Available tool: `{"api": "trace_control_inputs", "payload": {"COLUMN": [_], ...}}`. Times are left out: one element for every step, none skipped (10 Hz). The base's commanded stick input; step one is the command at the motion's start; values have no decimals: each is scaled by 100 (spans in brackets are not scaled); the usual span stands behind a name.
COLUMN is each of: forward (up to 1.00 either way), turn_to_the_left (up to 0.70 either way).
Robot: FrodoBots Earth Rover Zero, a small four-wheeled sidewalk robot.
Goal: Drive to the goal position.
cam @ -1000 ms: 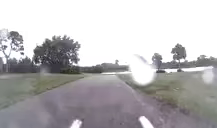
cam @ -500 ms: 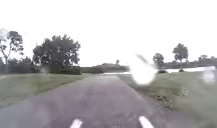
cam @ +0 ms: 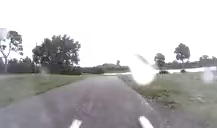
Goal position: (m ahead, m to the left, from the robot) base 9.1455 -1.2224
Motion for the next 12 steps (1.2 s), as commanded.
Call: {"api": "trace_control_inputs", "payload": {"forward": [70,70,70,70,70,70,70,70,70,70,70,70], "turn_to_the_left": [0,0,0,0,0,0,0,0,0,0,0,0]}}
